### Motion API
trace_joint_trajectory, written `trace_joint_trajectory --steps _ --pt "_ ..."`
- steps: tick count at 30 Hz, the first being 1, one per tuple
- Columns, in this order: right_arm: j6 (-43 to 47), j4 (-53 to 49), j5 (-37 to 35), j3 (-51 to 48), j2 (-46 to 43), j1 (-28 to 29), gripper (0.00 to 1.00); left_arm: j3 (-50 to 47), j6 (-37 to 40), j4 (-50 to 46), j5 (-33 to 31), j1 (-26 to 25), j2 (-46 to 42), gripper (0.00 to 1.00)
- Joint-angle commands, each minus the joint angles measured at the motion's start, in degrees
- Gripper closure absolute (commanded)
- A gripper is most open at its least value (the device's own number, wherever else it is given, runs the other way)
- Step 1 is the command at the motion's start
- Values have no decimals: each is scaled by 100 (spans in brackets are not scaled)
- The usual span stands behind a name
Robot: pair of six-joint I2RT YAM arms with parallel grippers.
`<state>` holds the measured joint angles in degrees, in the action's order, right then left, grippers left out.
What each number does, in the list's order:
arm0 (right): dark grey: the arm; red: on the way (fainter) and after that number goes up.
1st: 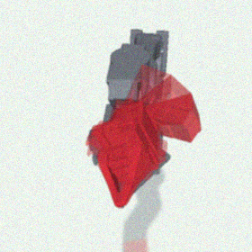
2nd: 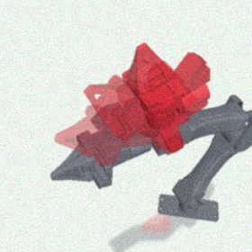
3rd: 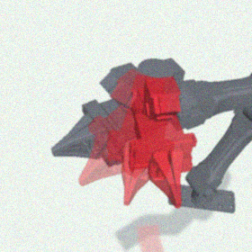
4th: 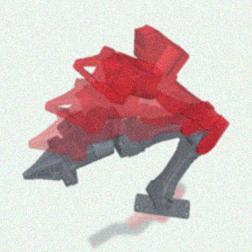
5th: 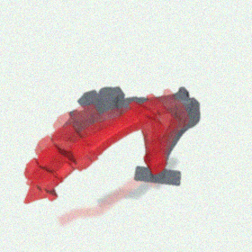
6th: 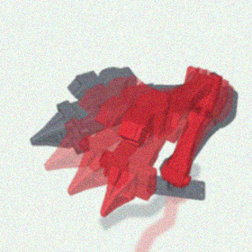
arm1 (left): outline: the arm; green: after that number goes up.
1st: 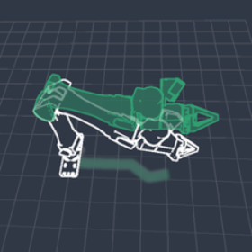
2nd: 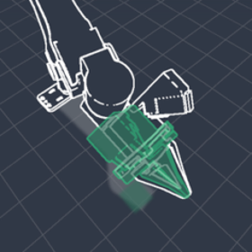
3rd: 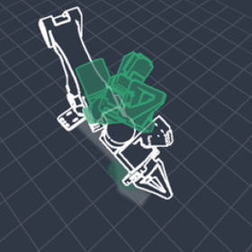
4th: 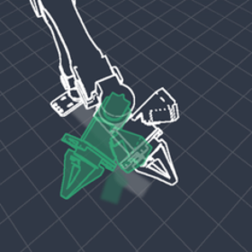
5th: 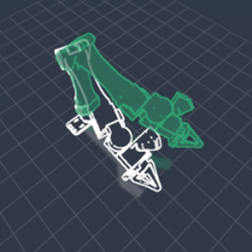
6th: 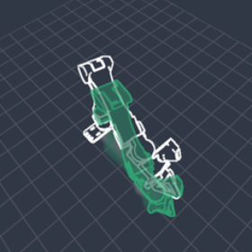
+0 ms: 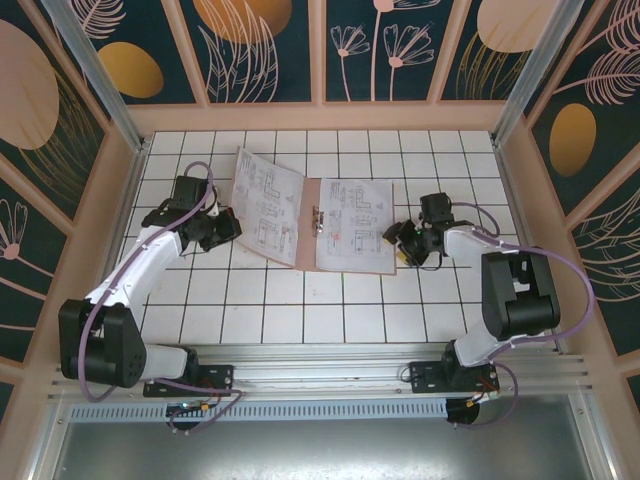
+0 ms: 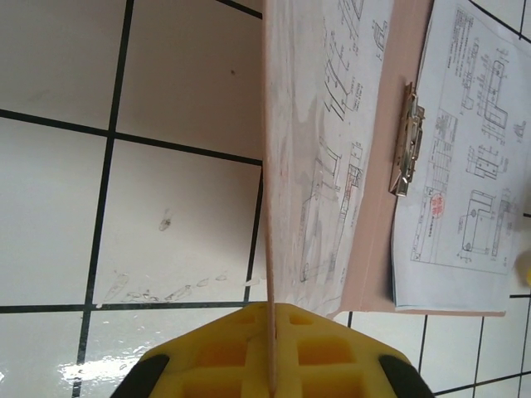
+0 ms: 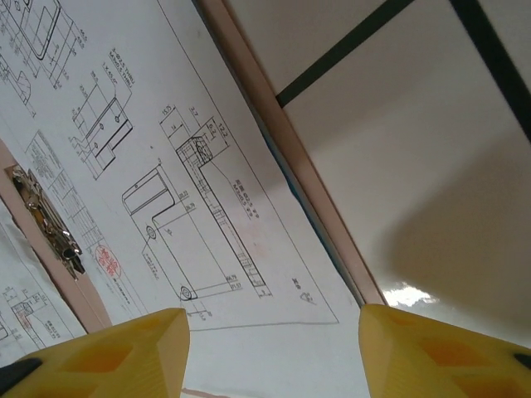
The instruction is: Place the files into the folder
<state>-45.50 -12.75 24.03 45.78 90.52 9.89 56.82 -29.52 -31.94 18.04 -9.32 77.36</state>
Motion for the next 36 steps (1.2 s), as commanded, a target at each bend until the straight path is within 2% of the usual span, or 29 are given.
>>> trace_joint_trajectory --steps 1,10,16,22,27,36 --pt "-120 365 151 -189 253 -4 45 130 98 32 244 9 -115 100" --pt "-45 248 23 -105 684 7 46 246 67 305 519 -41 -212 100" --pt "-12 143 -55 -78 753 24 46 585 33 225 431 -355 -149 96" --pt "26 123 -74 -44 808 26 46 835 -387 546 475 -1020 -66 90" --pt "50 113 -74 36 858 21 46 994 -939 1029 806 -1479 155 76" --pt "165 -129 -271 356 694 -2 43 1189 -1845 2360 1154 -2589 1085 61"
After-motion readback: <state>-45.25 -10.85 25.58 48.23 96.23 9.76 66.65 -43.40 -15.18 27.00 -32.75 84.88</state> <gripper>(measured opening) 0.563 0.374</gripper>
